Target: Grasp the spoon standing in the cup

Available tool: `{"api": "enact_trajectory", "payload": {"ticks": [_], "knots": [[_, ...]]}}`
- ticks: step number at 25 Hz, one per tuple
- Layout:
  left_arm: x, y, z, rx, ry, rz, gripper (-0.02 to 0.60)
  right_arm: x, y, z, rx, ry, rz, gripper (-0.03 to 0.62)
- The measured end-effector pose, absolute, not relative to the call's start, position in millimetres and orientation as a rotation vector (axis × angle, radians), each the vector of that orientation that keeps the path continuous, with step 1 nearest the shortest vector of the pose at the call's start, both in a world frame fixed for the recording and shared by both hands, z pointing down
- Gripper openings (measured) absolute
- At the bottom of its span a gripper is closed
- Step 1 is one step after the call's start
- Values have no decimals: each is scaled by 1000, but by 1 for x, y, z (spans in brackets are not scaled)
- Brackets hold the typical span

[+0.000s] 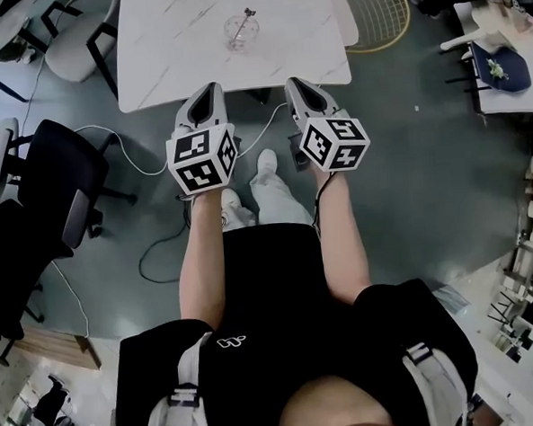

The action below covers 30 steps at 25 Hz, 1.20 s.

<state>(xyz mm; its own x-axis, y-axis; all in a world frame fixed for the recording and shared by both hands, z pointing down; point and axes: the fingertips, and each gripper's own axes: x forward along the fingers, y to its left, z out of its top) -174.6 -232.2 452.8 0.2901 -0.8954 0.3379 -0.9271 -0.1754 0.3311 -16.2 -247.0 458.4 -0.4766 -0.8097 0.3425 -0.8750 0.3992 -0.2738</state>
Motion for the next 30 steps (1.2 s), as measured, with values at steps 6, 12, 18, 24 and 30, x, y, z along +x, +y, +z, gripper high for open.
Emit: {"api": "enact_trajectory", "payload": {"ticks": [6,12,18,24,30], "knots": [[-177,-280,460,2069,-1686,125,15,-25,-317,473,1458,-2553,666,9],[-177,-347,431,2063,-1770,114,15,-30,-399,453,1397,-2661,664,9],[-172,-375,446,2007,-1786,171,15,-20,-445,466,1379,-2672,732,9],[-168,-389,465,1948,-1793,226,15,-31,-470,497,1255,-2689,829,87],[-176,-387,486,1873,-1806,273,15,-43,-485,538,1163,-2671,909,112]]}}
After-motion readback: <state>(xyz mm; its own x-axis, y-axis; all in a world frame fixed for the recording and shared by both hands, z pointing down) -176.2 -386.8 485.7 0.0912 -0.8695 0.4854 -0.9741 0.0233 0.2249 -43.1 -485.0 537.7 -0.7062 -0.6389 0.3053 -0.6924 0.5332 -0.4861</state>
